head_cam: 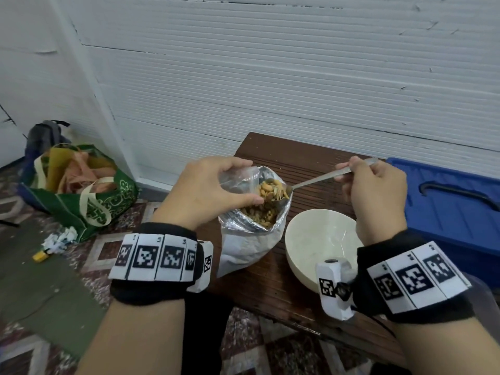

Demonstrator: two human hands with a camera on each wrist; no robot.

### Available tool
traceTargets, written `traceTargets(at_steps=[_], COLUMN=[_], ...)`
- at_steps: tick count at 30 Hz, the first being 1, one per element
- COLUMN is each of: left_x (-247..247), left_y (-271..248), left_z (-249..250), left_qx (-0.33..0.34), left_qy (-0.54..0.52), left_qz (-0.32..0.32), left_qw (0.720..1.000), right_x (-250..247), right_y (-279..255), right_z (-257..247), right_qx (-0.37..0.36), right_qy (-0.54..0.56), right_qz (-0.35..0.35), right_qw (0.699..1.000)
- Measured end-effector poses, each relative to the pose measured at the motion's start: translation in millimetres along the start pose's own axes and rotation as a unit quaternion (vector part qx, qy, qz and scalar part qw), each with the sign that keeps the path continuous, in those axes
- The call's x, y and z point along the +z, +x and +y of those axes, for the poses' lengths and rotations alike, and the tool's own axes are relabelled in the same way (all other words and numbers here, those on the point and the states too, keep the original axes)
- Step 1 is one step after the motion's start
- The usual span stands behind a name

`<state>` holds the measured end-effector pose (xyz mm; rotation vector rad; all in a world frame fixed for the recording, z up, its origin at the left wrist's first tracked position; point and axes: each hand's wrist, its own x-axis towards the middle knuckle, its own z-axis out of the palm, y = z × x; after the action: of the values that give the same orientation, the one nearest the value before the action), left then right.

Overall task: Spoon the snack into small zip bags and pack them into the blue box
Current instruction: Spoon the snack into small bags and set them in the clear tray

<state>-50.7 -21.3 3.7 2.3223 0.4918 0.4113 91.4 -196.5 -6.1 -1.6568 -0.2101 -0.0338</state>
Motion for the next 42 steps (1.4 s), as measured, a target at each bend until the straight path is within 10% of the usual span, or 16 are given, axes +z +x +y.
traceTargets(at_steps=[24, 42], left_x=[11.2, 10.0], left_y=[9.6, 5.7], left_z=[-5.8, -3.3], left_qx=[-0.029, -0.019], left_qy=[0.038, -0.022], left_qz=[-0.037, 0.039], left_qw=[0.998, 0.999], right_x=[30.6, -5.4], right_y=[-0.8, -11.1], right_z=[-9.2, -18.3], right_qx=[0.065, -0.219], right_qy=[0.034, 0.069], right_qz=[-0.105, -0.153], right_qw=[0.992, 0.961])
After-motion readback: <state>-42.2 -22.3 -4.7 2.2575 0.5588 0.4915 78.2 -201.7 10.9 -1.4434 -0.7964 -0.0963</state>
